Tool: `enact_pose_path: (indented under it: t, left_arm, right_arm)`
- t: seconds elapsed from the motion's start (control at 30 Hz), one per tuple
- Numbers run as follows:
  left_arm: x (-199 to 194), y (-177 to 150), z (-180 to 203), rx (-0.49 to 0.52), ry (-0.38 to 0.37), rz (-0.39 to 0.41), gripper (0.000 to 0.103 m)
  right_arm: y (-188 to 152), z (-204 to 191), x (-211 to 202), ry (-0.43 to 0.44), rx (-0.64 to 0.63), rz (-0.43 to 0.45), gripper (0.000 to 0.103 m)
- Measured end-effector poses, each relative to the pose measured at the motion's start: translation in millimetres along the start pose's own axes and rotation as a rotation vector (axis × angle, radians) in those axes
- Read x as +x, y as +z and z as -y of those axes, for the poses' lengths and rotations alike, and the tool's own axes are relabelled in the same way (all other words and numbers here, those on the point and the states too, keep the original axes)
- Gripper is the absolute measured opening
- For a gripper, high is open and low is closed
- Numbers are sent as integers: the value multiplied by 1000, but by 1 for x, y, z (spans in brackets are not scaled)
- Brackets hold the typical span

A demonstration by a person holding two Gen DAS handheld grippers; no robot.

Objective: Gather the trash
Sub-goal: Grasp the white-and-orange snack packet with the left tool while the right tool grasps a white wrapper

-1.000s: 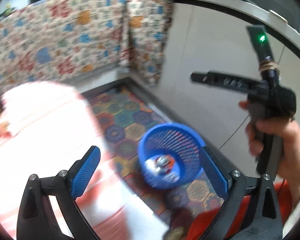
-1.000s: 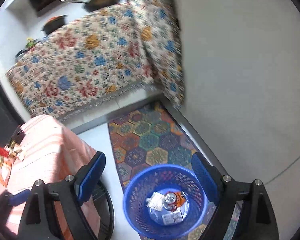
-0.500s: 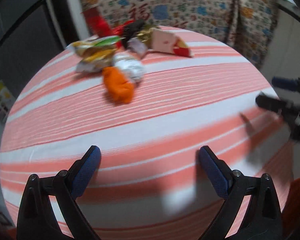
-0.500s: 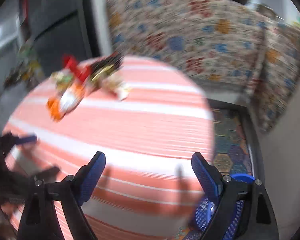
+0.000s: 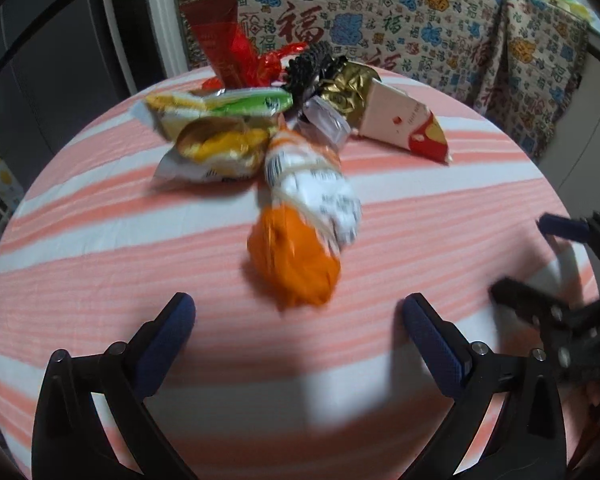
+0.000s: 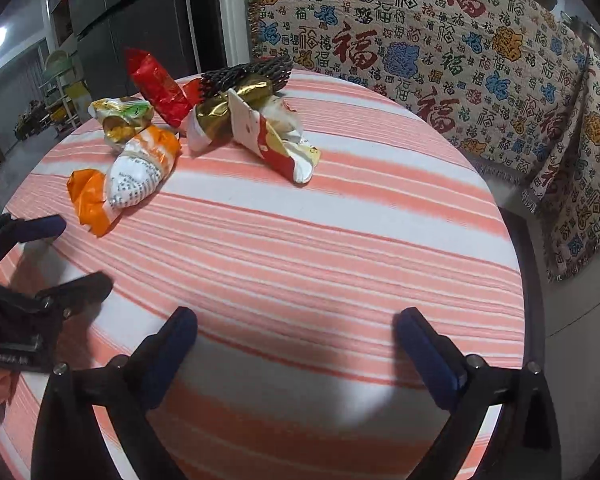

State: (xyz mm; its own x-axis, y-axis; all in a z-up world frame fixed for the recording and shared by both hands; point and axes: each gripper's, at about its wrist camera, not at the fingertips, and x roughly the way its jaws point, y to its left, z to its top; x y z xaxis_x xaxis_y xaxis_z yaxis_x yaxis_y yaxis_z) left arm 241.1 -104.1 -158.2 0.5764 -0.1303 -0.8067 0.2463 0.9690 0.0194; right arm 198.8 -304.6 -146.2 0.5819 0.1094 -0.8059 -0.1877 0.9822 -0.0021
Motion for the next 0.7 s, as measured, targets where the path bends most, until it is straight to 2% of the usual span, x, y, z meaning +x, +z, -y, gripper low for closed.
enact_pose_path:
  t: [0.13,0.23,0.27,0.47,0.57,0.63,0.7]
  left_arm:
    - [19,30,-4,-15,13,15,99]
    - [19,36,0,-2,-11,37,66]
    - [17,35,4,18,-28,46,51]
    - [-17,-3,7,78,-70,2,50]
    - [-33,-25,-3,97,-48,-9,51]
    - [-40,-38,-16,80,-26,13,53]
    - [-42,-43,-30,26,-13,33,60]
  right_arm:
    - [0,-3,3,-3,-1,1,103]
    - [0,-4,4,-3,-2,2,103]
    - [0,-4,4,-3,-2,2,103]
    - [5,-1,3,7,-13,-2,103]
    - [8,5,3,19,-30,-5,103]
    - [14,11,5,25,-40,-10,103]
    - [23,17,11,25,-37,-17,103]
